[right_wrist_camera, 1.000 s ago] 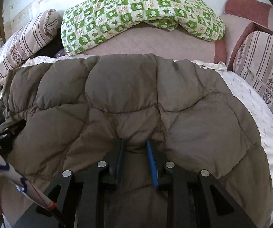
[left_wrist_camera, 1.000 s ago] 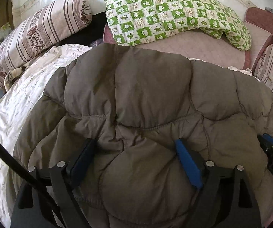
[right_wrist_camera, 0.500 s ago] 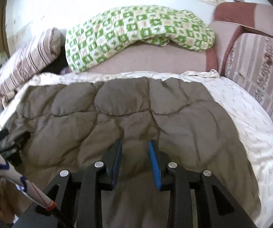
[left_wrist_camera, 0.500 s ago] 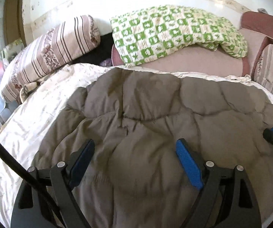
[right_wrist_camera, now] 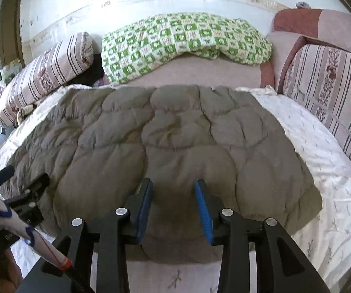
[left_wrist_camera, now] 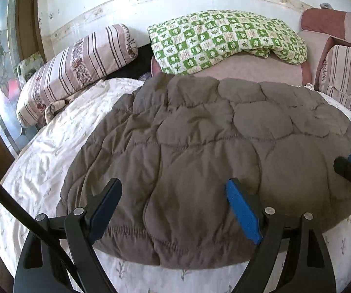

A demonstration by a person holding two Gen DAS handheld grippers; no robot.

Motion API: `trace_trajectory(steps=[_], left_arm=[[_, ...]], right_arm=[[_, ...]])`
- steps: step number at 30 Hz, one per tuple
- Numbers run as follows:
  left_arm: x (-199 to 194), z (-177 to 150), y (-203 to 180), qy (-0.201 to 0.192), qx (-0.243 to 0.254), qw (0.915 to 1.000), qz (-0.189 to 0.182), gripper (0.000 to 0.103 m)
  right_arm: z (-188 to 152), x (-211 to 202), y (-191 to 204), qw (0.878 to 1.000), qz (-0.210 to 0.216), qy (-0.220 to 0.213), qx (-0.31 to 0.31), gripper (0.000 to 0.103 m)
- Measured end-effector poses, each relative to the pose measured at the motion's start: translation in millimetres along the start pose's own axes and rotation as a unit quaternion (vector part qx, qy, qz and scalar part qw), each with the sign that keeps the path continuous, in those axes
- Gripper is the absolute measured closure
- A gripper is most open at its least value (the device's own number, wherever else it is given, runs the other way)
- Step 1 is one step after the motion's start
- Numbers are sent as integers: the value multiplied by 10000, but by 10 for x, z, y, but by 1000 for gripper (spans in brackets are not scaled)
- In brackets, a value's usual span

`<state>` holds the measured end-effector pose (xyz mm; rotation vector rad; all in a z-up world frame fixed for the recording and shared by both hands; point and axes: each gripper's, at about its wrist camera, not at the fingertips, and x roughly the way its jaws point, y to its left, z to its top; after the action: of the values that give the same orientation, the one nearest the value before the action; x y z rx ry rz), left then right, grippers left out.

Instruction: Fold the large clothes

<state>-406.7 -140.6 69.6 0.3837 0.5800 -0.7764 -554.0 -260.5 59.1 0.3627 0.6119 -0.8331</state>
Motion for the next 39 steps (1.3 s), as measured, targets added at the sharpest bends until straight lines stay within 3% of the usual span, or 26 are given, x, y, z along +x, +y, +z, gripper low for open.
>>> trace_trajectory(steps=[15, 20, 23, 27, 33, 39], left_arm=[[176, -29, -17, 191, -105, 9997, -140, 16], [85, 2, 26, 94, -141, 9998, -137, 16], [-139, 42, 131, -26, -308, 9994, -151, 16], [-637, 62, 351, -338, -604, 9973, -240, 16], [-1541, 91, 598, -781, -707, 9942, -225, 16], [-2418, 63, 764, -1083, -814, 9903, -300, 7]], right_arm=[[-76, 253, -3, 9992, -220, 288, -137, 54], [-25, 106, -9, 9996, -239, 110, -107, 54], [0, -153, -29, 9994, -345, -27, 31, 53], [-45, -723, -74, 9988, -151, -318, 344, 46], [-23, -1634, 48, 9968, 6, -787, 126, 33], [-55, -2617, 237, 9880, 343, -1502, -108, 18]])
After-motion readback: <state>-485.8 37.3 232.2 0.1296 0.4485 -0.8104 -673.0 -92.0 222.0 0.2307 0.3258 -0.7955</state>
